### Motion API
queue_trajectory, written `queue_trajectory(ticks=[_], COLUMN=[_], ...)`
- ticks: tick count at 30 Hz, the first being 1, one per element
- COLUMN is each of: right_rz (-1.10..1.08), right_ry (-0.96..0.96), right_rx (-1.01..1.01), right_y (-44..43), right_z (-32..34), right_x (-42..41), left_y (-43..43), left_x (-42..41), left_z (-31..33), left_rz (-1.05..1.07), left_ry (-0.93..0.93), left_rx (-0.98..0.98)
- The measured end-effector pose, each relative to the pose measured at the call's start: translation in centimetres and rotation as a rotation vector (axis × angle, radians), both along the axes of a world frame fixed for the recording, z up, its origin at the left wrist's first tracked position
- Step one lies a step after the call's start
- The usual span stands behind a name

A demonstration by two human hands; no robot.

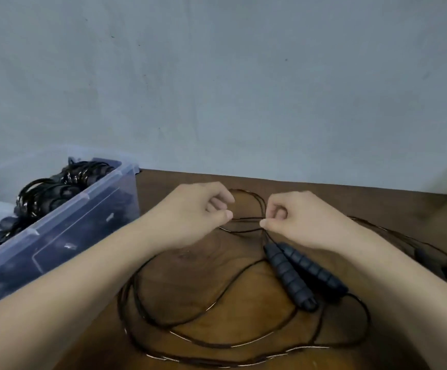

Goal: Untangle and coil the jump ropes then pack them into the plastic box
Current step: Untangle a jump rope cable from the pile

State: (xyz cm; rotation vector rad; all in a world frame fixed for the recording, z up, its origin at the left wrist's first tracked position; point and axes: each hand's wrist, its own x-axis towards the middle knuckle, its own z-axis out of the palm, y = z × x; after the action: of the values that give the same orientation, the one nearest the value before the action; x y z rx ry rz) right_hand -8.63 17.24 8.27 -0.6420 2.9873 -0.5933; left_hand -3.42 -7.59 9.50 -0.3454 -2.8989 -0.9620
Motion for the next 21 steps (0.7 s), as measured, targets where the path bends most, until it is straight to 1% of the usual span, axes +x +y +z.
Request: queue_trajectory(ticks=[4, 7, 9, 10, 12, 14, 18, 21], right_rz=[-0.047, -0.079, -0.097, -0.091, -0.06, -0.041, 0.01, -0.009], right_ry=[-0.062, 0.053, 0.145, 0.16, 0.124, 0.062, -0.107, -0.116], right_rx=[0.271, 0.361, 0.383, 0.367, 0.244, 0.031, -0.319, -0.591], right_y=[0.9, 0.9, 0.9, 1.0, 1.7, 2.9, 5.2, 6.4], right_z=[-3.7, -6.0, -7.0, -7.3, -7.3, -6.8, -5.6, -5.4], right_x=[1.4, 1.9, 2.0, 1.9, 1.7, 1.6, 1.4, 0.7], left_y=[2.8, 4.5, 5.5, 5.8, 6.5, 6.9, 6.6, 5.1], left_x=[-1.9, -3.0, -3.7, -4.0, -4.6, -4.8, -5.1, -5.8], left_z=[-4.6, -7.4, -8.8, -9.3, -10.1, -10.2, -9.4, -9.2], left_rz=[-0.091, -0.172, -0.264, -0.309, -0.384, -0.418, -0.402, -0.349], left_ry=[-0.001, 0.027, 0.06, 0.07, 0.091, 0.109, 0.101, 0.069], left_rx=[-0.024, -0.047, -0.041, -0.039, -0.02, 0.025, 0.119, 0.12])
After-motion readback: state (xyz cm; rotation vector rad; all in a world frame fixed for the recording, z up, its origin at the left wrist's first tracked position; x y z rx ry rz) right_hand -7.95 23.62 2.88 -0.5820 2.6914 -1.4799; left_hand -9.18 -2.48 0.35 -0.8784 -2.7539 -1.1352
